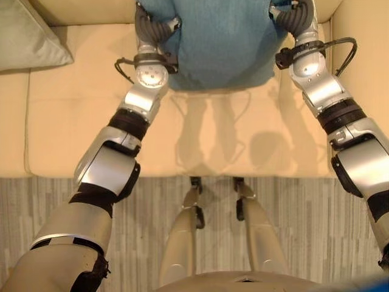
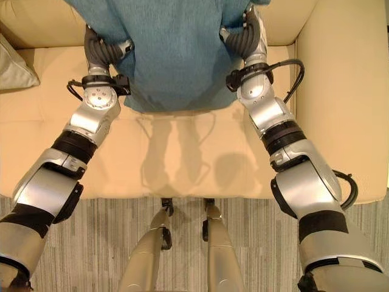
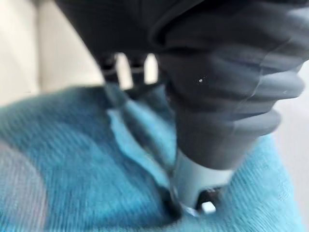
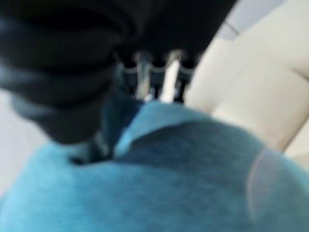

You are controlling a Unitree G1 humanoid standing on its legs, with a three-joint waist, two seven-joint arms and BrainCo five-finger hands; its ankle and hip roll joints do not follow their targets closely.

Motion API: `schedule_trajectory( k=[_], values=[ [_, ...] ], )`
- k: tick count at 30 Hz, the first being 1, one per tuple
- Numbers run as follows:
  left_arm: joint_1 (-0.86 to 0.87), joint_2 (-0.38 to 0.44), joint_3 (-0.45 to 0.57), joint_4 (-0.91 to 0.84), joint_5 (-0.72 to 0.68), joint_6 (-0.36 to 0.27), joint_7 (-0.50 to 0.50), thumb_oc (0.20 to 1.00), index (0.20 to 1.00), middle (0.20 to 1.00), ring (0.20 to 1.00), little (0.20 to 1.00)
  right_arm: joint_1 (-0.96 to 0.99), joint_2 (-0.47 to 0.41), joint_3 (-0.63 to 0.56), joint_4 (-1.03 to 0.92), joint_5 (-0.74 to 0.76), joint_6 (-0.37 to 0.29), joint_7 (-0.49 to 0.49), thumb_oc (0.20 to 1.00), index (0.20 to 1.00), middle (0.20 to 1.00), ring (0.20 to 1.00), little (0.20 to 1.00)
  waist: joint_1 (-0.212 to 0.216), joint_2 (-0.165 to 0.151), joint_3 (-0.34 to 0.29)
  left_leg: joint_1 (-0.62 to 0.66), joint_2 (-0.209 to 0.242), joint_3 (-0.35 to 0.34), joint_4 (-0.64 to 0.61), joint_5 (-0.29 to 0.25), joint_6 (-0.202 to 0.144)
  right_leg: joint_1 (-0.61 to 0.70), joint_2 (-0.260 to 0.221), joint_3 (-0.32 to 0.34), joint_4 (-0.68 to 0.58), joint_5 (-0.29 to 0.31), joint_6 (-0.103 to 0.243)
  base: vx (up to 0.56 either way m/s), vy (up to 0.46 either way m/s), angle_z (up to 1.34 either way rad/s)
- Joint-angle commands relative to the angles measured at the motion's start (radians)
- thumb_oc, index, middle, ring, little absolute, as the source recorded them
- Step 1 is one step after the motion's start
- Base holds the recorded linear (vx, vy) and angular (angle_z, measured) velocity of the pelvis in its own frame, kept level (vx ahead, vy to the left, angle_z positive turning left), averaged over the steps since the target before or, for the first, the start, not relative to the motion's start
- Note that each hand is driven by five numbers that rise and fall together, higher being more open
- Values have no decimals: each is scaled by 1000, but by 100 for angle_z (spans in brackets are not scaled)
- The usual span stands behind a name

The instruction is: Pick up all the scattered cushions and arrange them neatly on the sofa.

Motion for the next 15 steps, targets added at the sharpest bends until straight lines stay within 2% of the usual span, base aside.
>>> schedule_trajectory(
  k=[1, 4, 6, 7, 8, 9, 11, 15],
  values=[
    [-121, -7, -44, 27, -8, -81, -19, 1000, 1000, 1000, 1000, 1000, -96, 47, 85, -5, -77, -48, 10, 1000, 1000, 1000, 1000, 1000, 9, -20, -40, 47, 20, -45, -33, -7, -93, 86, -50, -29, -238, 146, 99, 10, -2, 5],
    [-120, 37, -29, 75, -27, -77, -25, 1000, 1000, 1000, 1000, 1000, -104, 29, 87, 20, -71, -47, 8, 1000, 1000, 1000, 1000, 1000, 12, -21, -43, 41, 19, -48, -29, -9, -93, 87, -50, -30, -246, 147, 98, 13, -4, 0],
    [-120, 110, -20, 137, -54, -72, -40, 1000, 1000, 1000, 1000, 1000, -106, -8, 91, 69, -57, -45, 14, 1000, 1000, 1000, 1000, 1000, 13, -21, -50, 38, 17, -54, -27, -9, -94, 86, -51, -28, -249, 150, 95, 20, -6, -1],
    [-120, 110, -20, 137, -54, -72, -40, 1000, 1000, 1000, 1000, 1000, -106, -8, 91, 69, -57, -45, 14, 1000, 1000, 1000, 1000, 1000, 13, -21, -50, 38, 17, -54, -27, -9, -94, 86, -51, -28, -249, 150, 95, 0, 0, 0],
    [-115, 166, -20, 171, -70, -72, -61, 1000, 1000, 1000, 1000, 1000, -114, -44, 101, 109, -45, -41, 22, 1000, 1000, 1000, 1000, 1000, 16, -19, -55, 40, 17, -57, -30, -9, -94, 88, -52, -30, -251, 152, 93, 0, 0, 0],
    [-115, 188, -18, 183, -75, -73, -65, 1000, 1000, 1000, 1000, 1000, -115, -56, 95, 125, -34, -43, 22, 1000, 1000, 1000, 1000, 1000, 16, -18, -57, 40, 16, -57, -31, -9, -95, 90, -52, -32, -254, 152, 94, 27, 0, 3],
    [-110, 204, -12, 186, -86, -75, -71, 1000, 1000, 1000, 1000, 1000, -112, -68, 81, 144, -16, -45, 22, 1000, 1000, 1000, 1000, 1000, 17, -17, -58, 41, 16, -58, -31, -9, -95, 91, -52, -33, -255, 152, 94, 0, 0, 0],
    [-77, 273, 34, 187, -172, -106, -89, 1000, 1000, 1000, 1000, 1000, -111, -146, 57, 180, 44, -47, 20, 1000, 1000, 1000, 1000, 1000, 22, -17, -62, 46, 17, -63, -39, -9, -99, 100, -50, -38, -265, 151, 93, 16, -11, 6]
  ],
)
